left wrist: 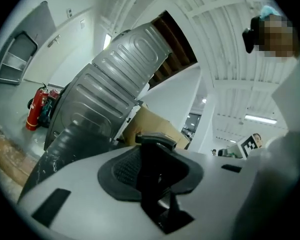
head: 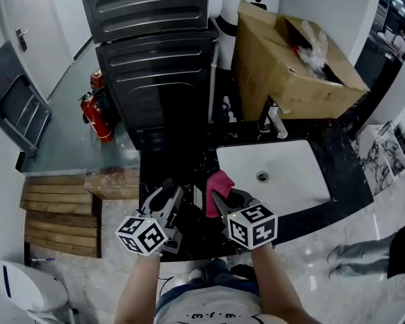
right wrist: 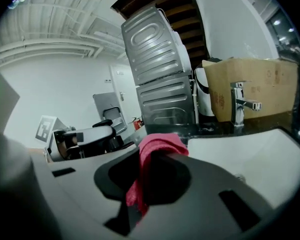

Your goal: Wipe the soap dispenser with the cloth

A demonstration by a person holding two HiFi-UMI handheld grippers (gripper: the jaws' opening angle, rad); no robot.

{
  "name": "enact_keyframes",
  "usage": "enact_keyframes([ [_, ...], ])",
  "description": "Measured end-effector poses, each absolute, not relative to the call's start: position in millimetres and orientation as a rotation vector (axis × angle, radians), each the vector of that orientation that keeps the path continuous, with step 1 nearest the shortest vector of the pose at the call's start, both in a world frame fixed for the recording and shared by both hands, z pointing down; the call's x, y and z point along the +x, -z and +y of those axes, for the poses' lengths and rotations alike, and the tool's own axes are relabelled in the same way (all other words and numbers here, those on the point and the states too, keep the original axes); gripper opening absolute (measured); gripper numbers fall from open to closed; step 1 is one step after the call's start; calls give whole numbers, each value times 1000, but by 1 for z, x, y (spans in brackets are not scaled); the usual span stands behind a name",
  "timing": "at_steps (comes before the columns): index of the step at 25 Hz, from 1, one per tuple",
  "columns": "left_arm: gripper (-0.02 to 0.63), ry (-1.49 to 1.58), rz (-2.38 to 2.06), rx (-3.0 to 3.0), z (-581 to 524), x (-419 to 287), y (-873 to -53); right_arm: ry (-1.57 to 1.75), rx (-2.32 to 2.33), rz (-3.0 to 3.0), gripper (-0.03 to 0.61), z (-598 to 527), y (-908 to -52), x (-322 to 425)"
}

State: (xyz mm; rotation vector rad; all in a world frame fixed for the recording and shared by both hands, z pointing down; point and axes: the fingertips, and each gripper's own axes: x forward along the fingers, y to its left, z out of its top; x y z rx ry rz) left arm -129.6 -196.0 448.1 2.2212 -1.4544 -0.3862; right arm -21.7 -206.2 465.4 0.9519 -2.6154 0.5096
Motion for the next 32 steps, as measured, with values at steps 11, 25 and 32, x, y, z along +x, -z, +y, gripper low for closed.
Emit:
enact_keyframes([
  [11, 104, 462, -1503, 2126, -183, -150, -457, -474, 682, -2654, 49, -170, -467, -74],
  [25, 106, 451, -1516, 2120, -181, -152, -457, -590, 895, -2563, 49, -186, -492, -46],
  [32, 107, 387, -1540, 2152, -182, -144, -456, -557, 799, -2715, 49, -200, -454, -82],
])
